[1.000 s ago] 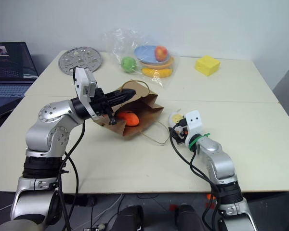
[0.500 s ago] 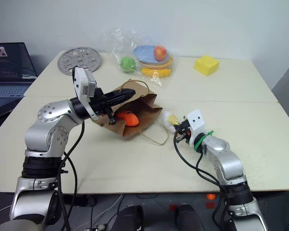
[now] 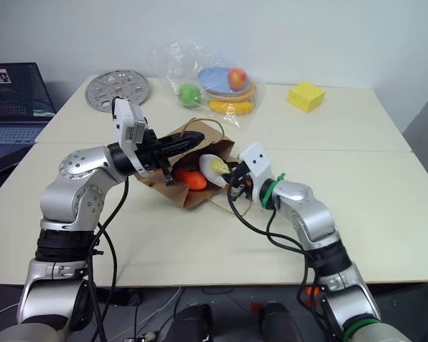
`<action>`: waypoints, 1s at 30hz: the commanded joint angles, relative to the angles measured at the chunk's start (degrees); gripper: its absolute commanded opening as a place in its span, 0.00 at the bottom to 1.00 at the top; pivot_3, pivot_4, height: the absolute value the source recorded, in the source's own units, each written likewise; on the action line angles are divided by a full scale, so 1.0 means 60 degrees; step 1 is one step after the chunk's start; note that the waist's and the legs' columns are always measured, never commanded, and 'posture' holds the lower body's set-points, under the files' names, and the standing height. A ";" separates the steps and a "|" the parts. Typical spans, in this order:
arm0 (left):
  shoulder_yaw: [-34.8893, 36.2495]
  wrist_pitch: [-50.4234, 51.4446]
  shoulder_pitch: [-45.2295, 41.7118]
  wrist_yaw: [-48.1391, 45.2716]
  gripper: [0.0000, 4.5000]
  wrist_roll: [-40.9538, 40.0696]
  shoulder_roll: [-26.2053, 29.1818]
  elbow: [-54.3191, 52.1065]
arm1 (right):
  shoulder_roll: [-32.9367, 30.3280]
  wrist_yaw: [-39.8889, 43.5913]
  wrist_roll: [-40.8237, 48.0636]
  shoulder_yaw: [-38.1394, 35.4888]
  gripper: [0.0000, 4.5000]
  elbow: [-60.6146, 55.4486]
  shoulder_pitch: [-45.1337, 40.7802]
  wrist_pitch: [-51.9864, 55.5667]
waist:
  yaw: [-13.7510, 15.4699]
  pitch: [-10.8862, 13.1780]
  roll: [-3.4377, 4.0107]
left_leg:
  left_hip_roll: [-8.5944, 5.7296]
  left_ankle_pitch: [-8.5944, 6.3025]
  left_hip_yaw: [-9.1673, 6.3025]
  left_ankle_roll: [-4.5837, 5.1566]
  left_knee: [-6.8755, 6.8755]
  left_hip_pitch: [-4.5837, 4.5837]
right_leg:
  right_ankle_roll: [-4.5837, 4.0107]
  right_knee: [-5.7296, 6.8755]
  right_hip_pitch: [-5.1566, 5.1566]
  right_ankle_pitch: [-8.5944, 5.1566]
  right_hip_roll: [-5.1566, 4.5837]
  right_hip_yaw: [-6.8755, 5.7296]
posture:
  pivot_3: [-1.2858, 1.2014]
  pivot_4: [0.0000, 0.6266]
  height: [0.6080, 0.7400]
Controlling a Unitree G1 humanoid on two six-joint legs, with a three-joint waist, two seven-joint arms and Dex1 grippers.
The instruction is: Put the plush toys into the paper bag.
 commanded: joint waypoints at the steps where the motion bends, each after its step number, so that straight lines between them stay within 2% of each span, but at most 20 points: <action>1: 0.0034 -0.0083 -0.0264 -0.0101 0.00 -0.0117 -0.0014 -0.0211 | 0.0536 -0.0283 -0.0277 -0.0238 0.01 0.1107 -0.0761 -0.1251 | -0.0007 0.0000 0.0001 | 0.0000 0.0000 0.0000 0.0000 0.0000 0.0000 | 0.0000 0.0001 0.0000 0.0000 0.0000 0.0000 | 0.52 0.24 1.00; 14: -0.0014 0.0714 -0.0084 -0.0371 0.00 -0.0678 0.0029 -0.0903 | 0.1828 -0.0265 -0.0942 -0.0527 0.01 0.6011 -0.2313 -0.4389 | -0.0018 0.0002 0.0003 | 0.0002 0.0000 -0.0002 0.0000 -0.0004 -0.0002 | 0.0003 0.0006 -0.0002 0.0003 0.0001 -0.0005 | 0.52 0.24 1.00; 23: -0.0022 0.0824 -0.0109 -0.0320 0.00 -0.0646 0.0041 -0.0941 | 0.1965 -0.0051 -0.1161 -0.0656 0.01 0.7289 -0.2633 -0.5034 | -0.0020 0.0003 0.0006 | 0.0003 0.0000 -0.0003 -0.0001 -0.0004 -0.0002 | 0.0003 0.0010 -0.0003 0.0003 0.0002 -0.0004 | 0.52 0.24 1.00; 27: -0.0029 0.0598 -0.0065 -0.0272 0.00 -0.0384 0.0099 -0.0712 | 0.1713 0.0182 -0.1066 -0.0724 0.23 0.6620 -0.2258 -0.4774 | -0.0008 0.0003 0.0006 | 0.0002 0.0000 -0.0004 -0.0001 -0.0004 -0.0002 | 0.0003 0.0009 -0.0002 0.0003 0.0002 -0.0005 | 0.52 0.24 1.00; 30: 0.0016 0.0478 -0.0060 -0.0193 0.00 -0.0278 0.0058 -0.0619 | 0.1386 0.0370 -0.0944 -0.0746 0.48 0.5355 -0.1766 -0.4255 | 0.0005 0.0003 0.0006 | 0.0001 -0.0001 -0.0002 -0.0002 -0.0005 -0.0004 | 0.0003 0.0006 -0.0001 0.0003 0.0000 -0.0003 | 0.52 0.24 1.00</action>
